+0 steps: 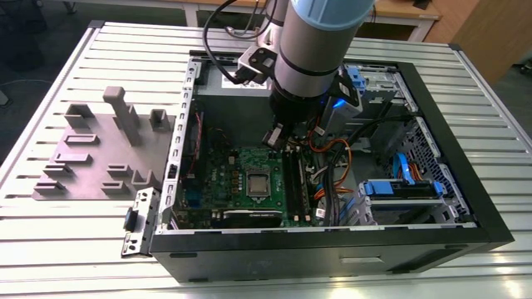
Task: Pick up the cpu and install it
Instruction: 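Install the first cpu locking lever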
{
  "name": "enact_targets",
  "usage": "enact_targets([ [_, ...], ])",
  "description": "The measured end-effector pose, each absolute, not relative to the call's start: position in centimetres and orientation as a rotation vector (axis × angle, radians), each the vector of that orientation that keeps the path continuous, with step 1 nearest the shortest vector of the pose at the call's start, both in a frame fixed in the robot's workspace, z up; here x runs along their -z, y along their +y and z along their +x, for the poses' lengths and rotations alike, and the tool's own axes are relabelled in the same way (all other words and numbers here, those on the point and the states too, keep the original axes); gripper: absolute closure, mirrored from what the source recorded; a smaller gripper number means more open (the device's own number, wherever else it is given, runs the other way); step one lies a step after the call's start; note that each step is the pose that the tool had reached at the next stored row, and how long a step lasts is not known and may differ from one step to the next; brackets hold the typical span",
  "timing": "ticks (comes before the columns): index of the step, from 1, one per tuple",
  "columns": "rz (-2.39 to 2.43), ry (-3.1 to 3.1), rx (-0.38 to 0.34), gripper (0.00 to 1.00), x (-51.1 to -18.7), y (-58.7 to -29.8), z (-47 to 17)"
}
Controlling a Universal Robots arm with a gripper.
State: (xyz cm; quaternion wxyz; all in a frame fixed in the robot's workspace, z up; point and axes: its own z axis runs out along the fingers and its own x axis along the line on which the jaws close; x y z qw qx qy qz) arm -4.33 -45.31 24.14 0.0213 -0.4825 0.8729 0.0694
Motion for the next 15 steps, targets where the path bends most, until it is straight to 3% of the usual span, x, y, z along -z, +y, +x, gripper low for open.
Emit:
enact_targets([
  [15,-1.519,2.715,-0.17,0.89,-24.2,-45.72,-4.42],
])
